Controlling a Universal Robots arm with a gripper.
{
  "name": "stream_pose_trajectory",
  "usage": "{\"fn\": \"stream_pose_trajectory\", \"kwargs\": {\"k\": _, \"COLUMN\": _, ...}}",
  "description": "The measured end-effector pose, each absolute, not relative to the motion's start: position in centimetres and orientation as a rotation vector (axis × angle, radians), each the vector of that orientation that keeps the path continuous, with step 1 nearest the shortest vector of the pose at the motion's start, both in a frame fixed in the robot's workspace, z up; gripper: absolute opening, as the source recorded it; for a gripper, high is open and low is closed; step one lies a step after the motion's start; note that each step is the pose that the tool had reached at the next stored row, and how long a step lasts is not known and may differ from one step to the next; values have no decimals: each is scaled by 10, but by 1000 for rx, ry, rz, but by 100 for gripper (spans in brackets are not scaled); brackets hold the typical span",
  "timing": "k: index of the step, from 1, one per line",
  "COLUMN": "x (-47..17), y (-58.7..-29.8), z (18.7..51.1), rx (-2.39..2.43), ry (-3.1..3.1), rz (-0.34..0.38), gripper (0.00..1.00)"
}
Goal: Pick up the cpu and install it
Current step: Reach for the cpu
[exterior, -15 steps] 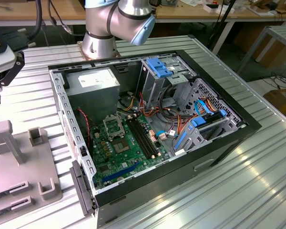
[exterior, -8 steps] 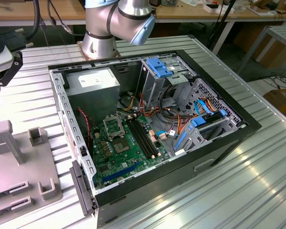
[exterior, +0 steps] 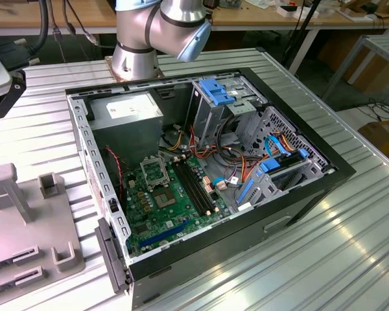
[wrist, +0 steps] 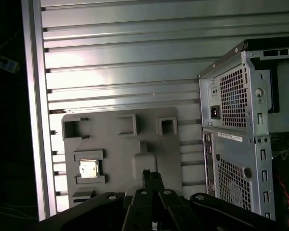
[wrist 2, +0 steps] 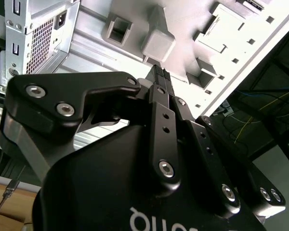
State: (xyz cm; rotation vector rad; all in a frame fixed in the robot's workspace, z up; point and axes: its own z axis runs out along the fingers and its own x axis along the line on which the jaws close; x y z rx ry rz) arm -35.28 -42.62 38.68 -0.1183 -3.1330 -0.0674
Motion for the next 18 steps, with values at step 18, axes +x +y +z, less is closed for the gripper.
{"fn": "stream_pose_trajectory", "kwargs": {"k": 18, "x": -370, "y": -426, "z": 387, "rx": -118, "ry": -3133, "rz": -67, "gripper": 11}}
